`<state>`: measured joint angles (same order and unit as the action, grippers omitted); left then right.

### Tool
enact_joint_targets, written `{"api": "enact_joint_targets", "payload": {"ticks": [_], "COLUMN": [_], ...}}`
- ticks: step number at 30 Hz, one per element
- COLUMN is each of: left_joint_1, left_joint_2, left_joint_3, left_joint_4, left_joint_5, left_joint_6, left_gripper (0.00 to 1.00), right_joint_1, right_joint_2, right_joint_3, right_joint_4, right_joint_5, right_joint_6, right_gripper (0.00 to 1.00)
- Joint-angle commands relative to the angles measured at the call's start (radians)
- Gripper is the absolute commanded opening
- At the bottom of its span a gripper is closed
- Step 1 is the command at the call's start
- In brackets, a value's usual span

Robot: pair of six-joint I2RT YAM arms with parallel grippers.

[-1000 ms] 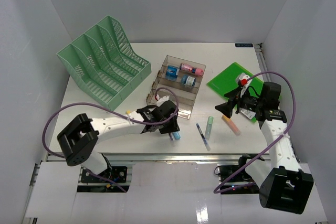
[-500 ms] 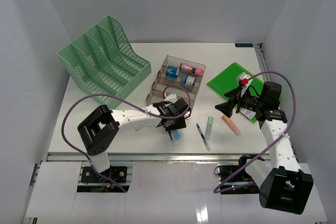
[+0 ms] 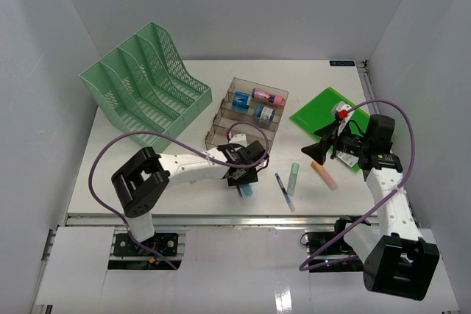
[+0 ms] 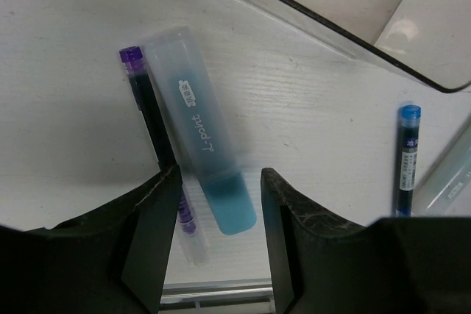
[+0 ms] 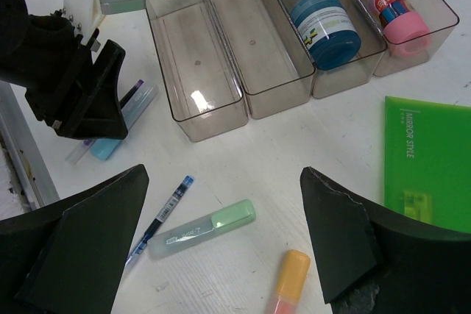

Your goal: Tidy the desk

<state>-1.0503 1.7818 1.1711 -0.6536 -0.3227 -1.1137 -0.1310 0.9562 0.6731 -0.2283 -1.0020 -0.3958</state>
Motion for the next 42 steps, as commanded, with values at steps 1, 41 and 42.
{"api": "enact_joint_targets", "payload": {"ticks": [1, 41, 42], "left_joint_1": [-0.005, 0.196, 0.237], "left_joint_2": [0.042, -0.325, -0.328], "left_joint_3": [0.061, 0.039, 0.029], "left_joint_4": [-0.034, 0.140, 0.171], "left_joint_5": [-0.035, 0.396, 0.422], "left_joint_6": [-0.017, 0.229, 0.213], "left_gripper": [0.58, 0.00, 0.00], "right_joint_1": [-0.008, -0.032, -0.033], "right_joint_2": [-0.011, -0.022, -0.022], "right_joint_3": [0.008, 0.005, 0.004], "right_joint_4": [0.034, 0.032, 0.032], "right_joint_5": [-0.023, -0.053, -0.052], "right_joint_6": [0.011, 0.012, 0.012], "right_gripper": [0.90, 0.90, 0.90]}}
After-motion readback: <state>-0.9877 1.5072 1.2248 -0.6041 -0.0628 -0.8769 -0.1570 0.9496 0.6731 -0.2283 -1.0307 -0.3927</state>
